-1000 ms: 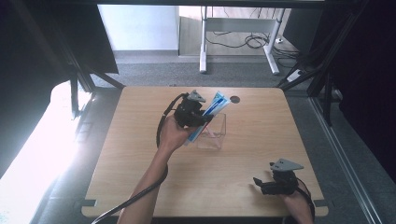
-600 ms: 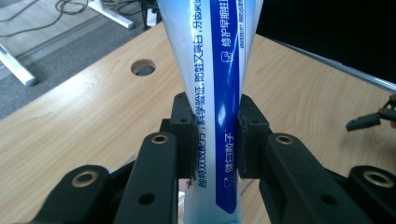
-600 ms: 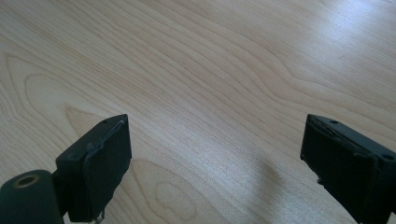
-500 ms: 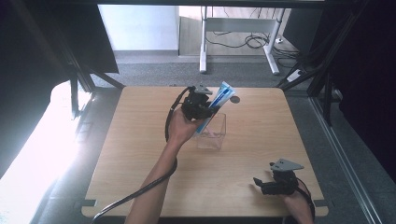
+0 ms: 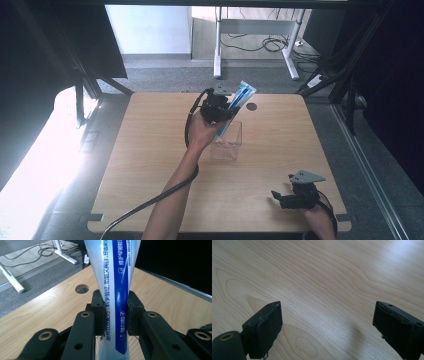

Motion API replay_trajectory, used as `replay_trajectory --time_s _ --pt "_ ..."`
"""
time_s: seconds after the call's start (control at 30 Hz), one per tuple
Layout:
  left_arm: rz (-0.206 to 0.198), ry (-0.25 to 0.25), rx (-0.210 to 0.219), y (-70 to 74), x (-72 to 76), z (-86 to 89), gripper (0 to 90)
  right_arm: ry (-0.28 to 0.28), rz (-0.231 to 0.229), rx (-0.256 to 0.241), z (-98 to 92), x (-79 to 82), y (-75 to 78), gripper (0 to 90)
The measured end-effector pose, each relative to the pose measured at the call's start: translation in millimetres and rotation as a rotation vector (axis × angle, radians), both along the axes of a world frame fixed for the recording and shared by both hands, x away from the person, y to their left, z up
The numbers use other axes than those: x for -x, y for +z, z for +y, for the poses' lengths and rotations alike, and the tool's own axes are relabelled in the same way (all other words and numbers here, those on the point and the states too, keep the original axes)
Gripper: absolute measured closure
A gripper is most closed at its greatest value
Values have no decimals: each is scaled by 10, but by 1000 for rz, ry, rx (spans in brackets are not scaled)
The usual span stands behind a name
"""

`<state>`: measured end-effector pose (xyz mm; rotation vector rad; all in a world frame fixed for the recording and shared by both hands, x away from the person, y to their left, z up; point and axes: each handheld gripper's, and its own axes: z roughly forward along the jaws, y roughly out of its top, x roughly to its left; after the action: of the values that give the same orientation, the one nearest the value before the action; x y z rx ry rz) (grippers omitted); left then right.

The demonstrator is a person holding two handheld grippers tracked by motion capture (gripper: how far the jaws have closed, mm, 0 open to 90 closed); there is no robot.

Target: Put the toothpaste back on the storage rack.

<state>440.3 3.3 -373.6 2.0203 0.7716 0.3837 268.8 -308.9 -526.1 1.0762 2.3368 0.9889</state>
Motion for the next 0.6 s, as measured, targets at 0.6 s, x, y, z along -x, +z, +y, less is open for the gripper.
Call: replay_trajectory --time_s 0.6 --pt "-39 -8 -29 -275 -27 -152 728 6 3 5 -3 0 -7 94"
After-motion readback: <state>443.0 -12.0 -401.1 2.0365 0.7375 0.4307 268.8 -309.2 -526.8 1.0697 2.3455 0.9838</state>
